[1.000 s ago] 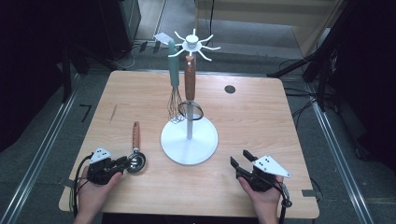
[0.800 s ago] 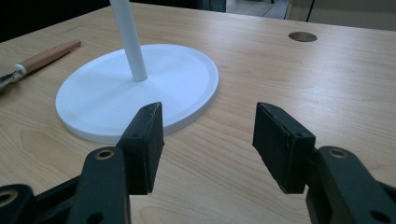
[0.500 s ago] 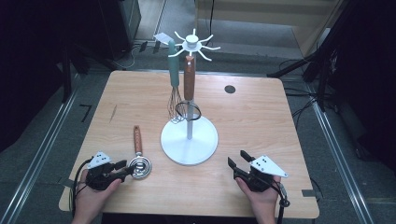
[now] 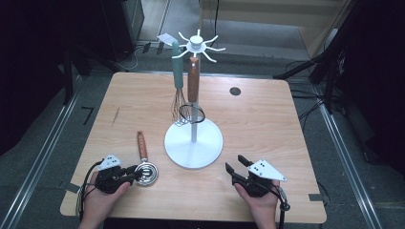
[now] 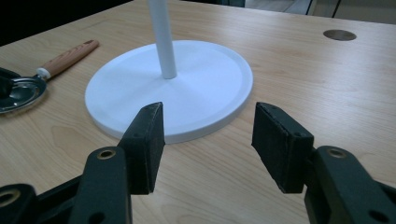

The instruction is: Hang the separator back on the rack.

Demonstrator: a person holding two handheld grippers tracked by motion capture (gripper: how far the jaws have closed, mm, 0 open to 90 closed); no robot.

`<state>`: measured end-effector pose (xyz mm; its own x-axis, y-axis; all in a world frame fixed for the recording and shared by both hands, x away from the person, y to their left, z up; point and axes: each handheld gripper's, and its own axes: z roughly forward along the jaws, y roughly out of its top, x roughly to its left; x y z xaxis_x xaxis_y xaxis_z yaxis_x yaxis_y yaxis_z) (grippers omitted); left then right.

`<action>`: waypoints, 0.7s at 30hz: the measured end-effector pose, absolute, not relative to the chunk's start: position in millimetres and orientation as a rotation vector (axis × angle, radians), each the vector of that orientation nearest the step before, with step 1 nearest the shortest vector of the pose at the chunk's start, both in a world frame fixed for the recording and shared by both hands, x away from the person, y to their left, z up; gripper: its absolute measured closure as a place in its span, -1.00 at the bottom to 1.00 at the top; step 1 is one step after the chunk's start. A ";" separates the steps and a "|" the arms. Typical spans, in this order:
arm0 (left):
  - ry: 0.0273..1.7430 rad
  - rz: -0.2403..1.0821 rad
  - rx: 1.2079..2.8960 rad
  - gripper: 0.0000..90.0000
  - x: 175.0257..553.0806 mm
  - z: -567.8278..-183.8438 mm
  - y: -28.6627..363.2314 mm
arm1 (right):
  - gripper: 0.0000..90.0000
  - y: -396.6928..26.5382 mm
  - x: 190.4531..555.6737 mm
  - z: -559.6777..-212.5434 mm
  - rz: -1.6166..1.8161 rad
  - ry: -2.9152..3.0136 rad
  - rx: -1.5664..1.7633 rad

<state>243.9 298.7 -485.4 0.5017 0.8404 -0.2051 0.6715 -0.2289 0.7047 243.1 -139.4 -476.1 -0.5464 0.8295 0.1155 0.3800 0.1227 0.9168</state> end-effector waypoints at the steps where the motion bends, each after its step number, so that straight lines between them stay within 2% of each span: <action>1: 1.235 0.276 1.981 0.50 242.7 -485.5 295.9 | 0.01 -137.5 242.8 -475.9 1.419 1.983 1.161; 16: 1.152 0.226 2.009 0.42 227.3 -488.4 256.1 | 0.04 -92.6 230.0 -478.0 1.467 2.058 1.099; 19: 1.165 0.204 1.984 0.44 225.5 -489.0 249.9 | 0.13 -82.1 226.2 -479.1 1.491 2.083 1.086; 21: 1.161 0.197 1.986 0.45 224.1 -488.7 245.7 | 0.27 -74.4 224.2 -480.6 1.513 2.116 1.069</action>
